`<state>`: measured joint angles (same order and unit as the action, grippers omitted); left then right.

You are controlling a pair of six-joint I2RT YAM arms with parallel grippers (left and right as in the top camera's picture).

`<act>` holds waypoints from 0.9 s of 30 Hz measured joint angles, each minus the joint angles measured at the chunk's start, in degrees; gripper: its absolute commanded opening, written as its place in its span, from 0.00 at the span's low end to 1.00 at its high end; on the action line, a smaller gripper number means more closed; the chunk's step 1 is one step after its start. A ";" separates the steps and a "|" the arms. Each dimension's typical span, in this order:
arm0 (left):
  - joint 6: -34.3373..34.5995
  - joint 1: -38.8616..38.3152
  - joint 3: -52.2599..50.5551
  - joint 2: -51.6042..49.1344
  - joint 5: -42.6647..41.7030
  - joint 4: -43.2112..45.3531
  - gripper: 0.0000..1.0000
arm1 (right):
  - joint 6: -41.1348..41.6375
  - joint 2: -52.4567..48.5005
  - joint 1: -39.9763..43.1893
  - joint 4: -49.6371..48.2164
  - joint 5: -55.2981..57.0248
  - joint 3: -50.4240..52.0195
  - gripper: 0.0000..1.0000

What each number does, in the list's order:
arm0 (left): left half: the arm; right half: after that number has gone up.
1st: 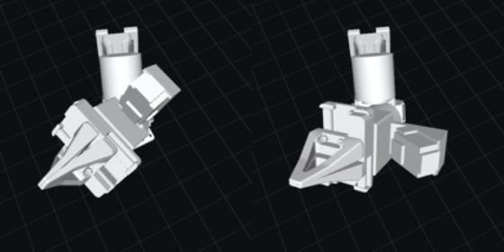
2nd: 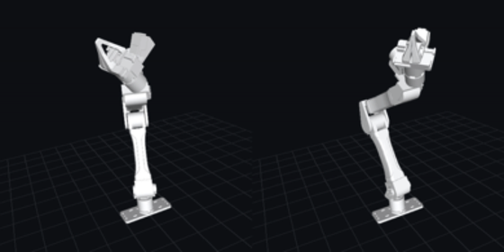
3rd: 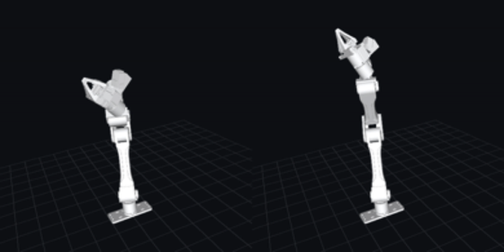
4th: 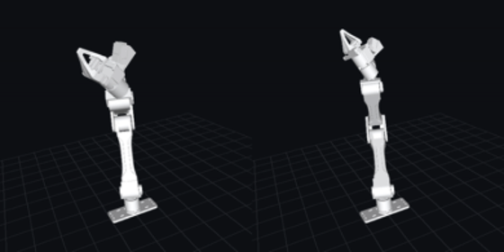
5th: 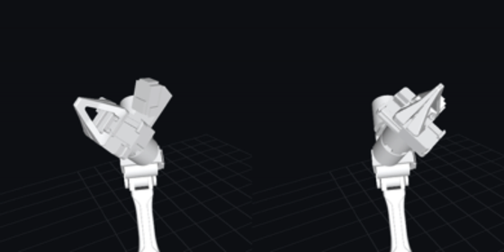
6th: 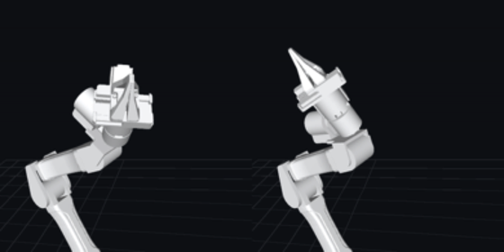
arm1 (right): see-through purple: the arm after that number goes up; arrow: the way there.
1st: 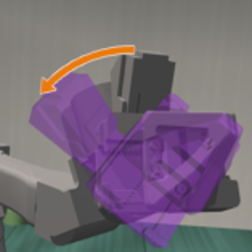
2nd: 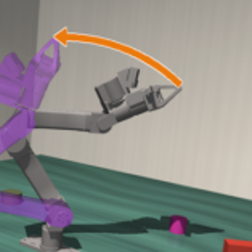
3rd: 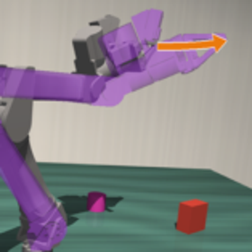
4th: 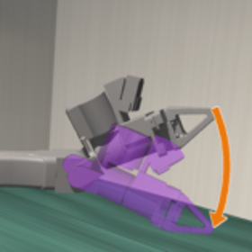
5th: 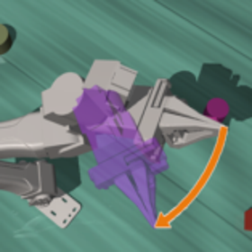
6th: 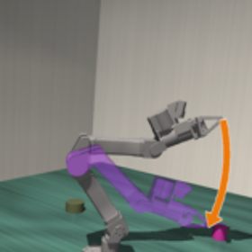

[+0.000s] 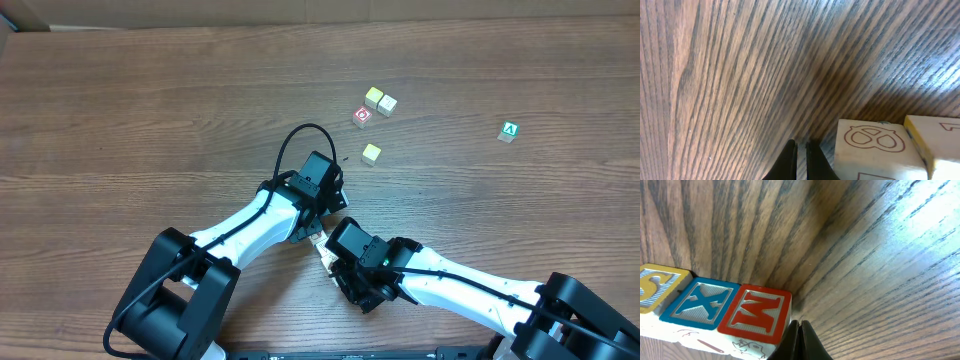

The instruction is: Flip 5 blocks

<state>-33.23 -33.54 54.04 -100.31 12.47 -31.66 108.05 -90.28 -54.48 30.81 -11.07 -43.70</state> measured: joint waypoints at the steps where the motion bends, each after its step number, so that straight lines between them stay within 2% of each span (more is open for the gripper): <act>1: 0.00 0.00 0.00 0.00 0.00 0.00 0.04 | 0.00 0.00 0.00 0.00 0.02 0.00 0.04; 27: -3.78 0.00 0.00 0.00 0.00 0.48 0.04 | 0.66 0.00 -0.37 0.00 0.96 0.00 0.04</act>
<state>-37.01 -33.54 54.04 -100.31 12.47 -31.18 108.71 -90.28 -54.85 30.81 -10.11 -43.70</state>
